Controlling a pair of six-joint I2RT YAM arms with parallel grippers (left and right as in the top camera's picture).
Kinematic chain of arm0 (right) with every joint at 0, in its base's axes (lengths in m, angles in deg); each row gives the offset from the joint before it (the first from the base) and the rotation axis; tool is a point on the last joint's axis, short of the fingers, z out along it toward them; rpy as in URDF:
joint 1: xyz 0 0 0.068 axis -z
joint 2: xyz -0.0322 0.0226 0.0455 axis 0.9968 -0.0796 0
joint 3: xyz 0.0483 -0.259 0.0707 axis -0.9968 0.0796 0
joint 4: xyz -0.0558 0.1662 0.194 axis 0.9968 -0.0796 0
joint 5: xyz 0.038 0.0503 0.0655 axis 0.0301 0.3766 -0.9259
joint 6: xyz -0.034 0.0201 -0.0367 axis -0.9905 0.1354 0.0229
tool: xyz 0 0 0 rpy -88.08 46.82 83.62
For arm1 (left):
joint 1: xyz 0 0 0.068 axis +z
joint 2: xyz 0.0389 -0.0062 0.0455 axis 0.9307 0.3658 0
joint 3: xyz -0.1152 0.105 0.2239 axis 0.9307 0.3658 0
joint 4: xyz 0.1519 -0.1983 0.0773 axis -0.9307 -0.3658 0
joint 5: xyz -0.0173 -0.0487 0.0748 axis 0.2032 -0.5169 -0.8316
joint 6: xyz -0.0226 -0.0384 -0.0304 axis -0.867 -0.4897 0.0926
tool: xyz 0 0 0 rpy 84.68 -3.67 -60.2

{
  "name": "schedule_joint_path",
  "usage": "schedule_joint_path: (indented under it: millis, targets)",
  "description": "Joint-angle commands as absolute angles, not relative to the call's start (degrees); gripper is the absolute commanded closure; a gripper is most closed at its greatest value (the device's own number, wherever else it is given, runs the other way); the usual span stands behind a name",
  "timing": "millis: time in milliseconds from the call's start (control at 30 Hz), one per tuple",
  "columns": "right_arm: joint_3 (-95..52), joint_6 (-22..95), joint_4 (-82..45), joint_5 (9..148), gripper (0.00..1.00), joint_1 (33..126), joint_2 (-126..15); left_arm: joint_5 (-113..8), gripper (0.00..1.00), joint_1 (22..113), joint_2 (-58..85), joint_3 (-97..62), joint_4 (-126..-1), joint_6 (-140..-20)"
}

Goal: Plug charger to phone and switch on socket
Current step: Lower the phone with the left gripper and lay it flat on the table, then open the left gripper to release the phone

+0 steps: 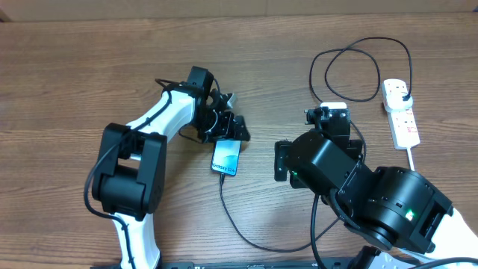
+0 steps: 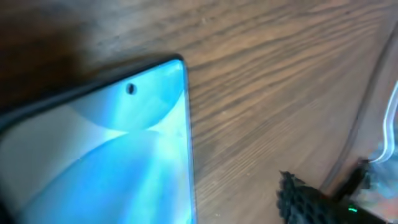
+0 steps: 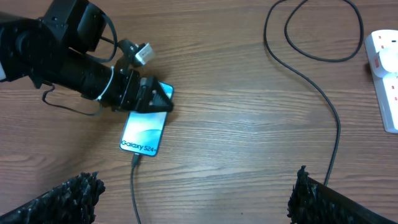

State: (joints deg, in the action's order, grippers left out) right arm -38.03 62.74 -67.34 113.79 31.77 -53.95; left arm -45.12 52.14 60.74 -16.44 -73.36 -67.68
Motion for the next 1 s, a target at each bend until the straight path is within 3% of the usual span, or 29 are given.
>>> schedule_joint_path:
  millis: [0,967]
  targets:
    - [-39.04,63.00,-67.01,114.60,0.00,31.92,-53.38,-57.16,0.00,52.42,63.47,-14.69,-74.21,-68.29]
    - [-39.04,63.00,-67.04,114.58,0.00,31.92,-53.38,-58.67,0.00,52.38,63.47,-14.54,-74.38,-68.68]
